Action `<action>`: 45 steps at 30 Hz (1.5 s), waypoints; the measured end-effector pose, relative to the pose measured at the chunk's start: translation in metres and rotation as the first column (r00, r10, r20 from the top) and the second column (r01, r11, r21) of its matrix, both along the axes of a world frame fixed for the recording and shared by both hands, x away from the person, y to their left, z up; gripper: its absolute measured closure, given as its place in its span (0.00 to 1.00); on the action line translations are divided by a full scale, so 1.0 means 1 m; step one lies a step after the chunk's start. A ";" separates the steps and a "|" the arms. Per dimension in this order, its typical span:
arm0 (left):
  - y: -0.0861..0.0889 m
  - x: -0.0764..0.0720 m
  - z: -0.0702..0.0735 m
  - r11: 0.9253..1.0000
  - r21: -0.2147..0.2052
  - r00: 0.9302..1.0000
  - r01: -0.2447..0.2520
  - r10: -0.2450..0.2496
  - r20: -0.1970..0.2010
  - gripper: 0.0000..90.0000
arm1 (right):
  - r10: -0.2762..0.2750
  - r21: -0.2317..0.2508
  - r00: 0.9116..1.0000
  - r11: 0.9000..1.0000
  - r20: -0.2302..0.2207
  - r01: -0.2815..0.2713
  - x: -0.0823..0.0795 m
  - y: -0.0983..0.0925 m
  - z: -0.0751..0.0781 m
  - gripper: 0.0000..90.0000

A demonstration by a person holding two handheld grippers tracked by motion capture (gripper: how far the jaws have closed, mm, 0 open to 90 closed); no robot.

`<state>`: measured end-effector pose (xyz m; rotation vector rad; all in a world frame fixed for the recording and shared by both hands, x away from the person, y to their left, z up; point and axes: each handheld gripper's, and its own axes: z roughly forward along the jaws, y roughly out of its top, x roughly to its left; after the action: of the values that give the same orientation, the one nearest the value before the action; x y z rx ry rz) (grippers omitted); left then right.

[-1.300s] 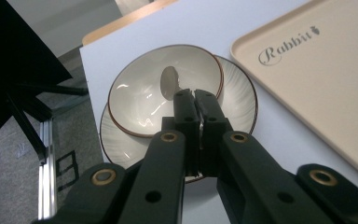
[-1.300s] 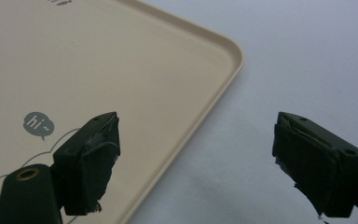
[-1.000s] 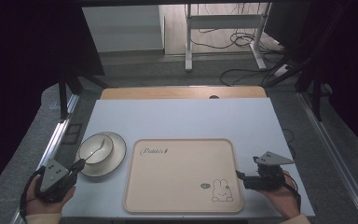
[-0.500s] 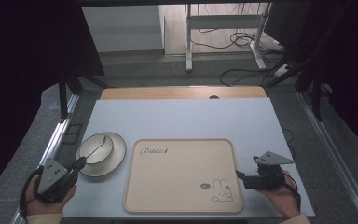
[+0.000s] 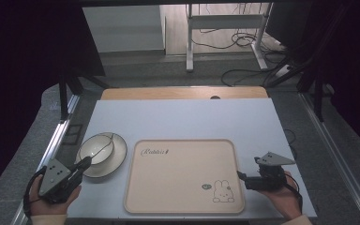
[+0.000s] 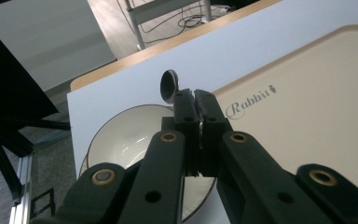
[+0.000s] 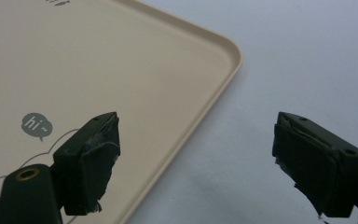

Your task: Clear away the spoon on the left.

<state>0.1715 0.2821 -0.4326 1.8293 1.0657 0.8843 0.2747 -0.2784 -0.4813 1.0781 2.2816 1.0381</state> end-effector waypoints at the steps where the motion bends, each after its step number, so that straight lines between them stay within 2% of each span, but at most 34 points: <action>1: 0.000 0.000 0.000 1.000 0.000 1.000 0.000 0.000 0.000 1.00 | 0.000 0.000 1.000 1.000 0.000 0.000 0.000 0.000 0.000 0.17; 16: -0.021 0.007 0.002 0.998 -0.002 0.998 0.064 -0.064 0.010 1.00 | -0.004 0.003 1.000 1.000 0.004 0.004 0.000 0.000 0.000 0.17; 35: -0.041 0.018 0.008 0.994 0.000 0.994 0.109 -0.109 0.023 1.00 | -0.007 0.006 1.000 1.000 0.007 0.007 0.000 0.000 0.001 0.17; 40: -0.049 0.024 0.012 0.992 0.007 0.992 0.127 -0.127 0.027 1.00 | -0.010 0.011 1.000 1.000 0.007 0.010 0.000 -0.001 0.001 0.17; 45: -0.060 0.034 0.014 0.988 0.022 0.988 0.155 -0.155 0.015 1.00 | -0.015 0.016 1.000 1.000 0.010 0.015 0.000 -0.001 0.002 0.17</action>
<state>0.2052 0.2219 -0.4188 1.8906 0.8928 0.8192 0.2747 -0.2797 -0.4795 1.0920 2.2582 1.0547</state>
